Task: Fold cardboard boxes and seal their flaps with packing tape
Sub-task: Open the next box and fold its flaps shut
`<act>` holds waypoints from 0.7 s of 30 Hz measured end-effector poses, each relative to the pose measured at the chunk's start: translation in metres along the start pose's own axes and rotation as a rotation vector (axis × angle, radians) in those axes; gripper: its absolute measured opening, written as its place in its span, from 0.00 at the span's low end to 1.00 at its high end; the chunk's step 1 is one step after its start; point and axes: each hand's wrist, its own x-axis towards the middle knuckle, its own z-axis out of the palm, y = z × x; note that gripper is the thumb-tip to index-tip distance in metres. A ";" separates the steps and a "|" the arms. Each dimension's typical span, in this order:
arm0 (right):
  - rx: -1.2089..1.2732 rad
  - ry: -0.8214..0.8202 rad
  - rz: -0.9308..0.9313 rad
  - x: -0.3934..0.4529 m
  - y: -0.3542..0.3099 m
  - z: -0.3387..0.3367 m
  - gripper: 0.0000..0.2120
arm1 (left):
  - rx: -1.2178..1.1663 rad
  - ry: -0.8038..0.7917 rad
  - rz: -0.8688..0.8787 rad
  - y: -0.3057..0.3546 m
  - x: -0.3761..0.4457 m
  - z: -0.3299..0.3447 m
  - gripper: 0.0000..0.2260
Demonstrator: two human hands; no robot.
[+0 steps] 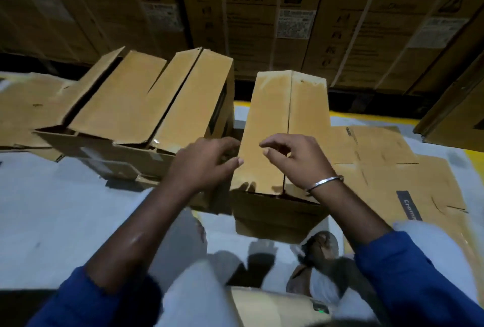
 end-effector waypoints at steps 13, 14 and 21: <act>0.066 -0.419 -0.502 -0.031 -0.231 0.149 0.10 | 0.174 -0.165 -0.342 -0.087 -0.240 -0.090 0.18; 0.059 -0.463 -0.522 -0.035 -0.243 0.163 0.09 | 0.184 -0.201 -0.365 -0.093 -0.255 -0.093 0.19; -0.057 -0.659 -0.609 -0.067 -0.291 0.250 0.08 | 0.146 -0.297 -0.504 -0.138 -0.333 -0.132 0.24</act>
